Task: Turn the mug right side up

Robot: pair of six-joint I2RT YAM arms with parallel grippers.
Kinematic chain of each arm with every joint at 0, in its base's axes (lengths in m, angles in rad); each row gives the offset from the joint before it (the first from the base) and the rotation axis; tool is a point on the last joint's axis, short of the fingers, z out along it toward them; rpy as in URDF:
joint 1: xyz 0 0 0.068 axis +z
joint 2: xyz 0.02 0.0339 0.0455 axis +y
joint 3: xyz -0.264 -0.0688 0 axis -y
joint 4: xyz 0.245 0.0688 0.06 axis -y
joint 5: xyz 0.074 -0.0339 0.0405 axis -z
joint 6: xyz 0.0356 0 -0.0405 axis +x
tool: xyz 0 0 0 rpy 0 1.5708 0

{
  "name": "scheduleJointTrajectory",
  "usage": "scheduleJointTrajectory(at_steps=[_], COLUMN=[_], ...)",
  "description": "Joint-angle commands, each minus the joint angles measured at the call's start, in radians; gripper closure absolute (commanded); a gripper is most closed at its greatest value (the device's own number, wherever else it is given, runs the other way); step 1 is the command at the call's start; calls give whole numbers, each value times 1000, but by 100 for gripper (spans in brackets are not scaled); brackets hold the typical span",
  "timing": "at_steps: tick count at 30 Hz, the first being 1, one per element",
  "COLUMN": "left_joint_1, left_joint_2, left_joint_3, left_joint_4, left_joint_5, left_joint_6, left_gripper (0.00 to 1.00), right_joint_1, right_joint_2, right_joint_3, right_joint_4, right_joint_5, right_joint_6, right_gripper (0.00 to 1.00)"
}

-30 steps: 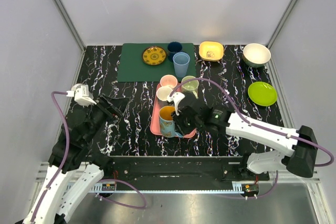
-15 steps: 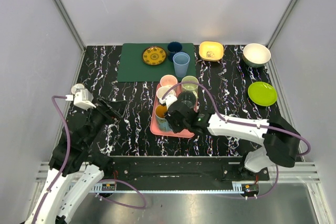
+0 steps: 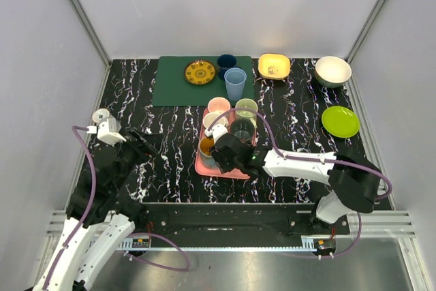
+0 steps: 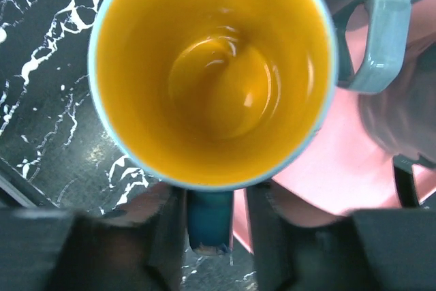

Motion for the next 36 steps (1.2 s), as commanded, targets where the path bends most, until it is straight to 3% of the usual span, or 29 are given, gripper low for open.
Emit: scheduleJointTrajectory(at_steps=[1, 5, 10, 11, 15, 18, 21, 24, 31, 36], left_joint_1=[5, 5, 5, 5, 14, 100, 363, 501, 638, 658], left_joint_2=[0, 10, 58, 76, 252, 366, 469, 571, 794, 990], left_joint_3=[-1, 2, 37, 58, 130, 163, 157, 155, 184, 267], left_joint_4=[-21, -54, -108, -116, -140, -114, -59, -30, 90, 166], left_joint_5=[-75, -114, -228, -255, -356, -335, -125, -57, -72, -77], left_joint_6=[7, -7, 2, 19, 77, 128, 168, 193, 193, 217], left_gripper=[21, 21, 20, 20, 18, 15, 15, 16, 19, 21], right_joint_1=[6, 6, 7, 7, 6, 6, 6, 6, 7, 4], right_joint_2=[-59, -110, -300, -340, -531, -578, -583, -581, -579, -595], right_joint_3=[-8, -27, 11, 22, 122, 183, 200, 190, 151, 133], right_joint_4=[92, 77, -6, -34, -98, -155, -178, -170, -100, -97], right_joint_5=[24, -10, -132, -149, -136, -56, -22, -2, 2, 58], right_joint_6=[3, 3, 47, 53, 41, 14, 14, 17, -3, -17], right_gripper=[48, 35, 24, 17, 13, 12, 12, 12, 12, 12])
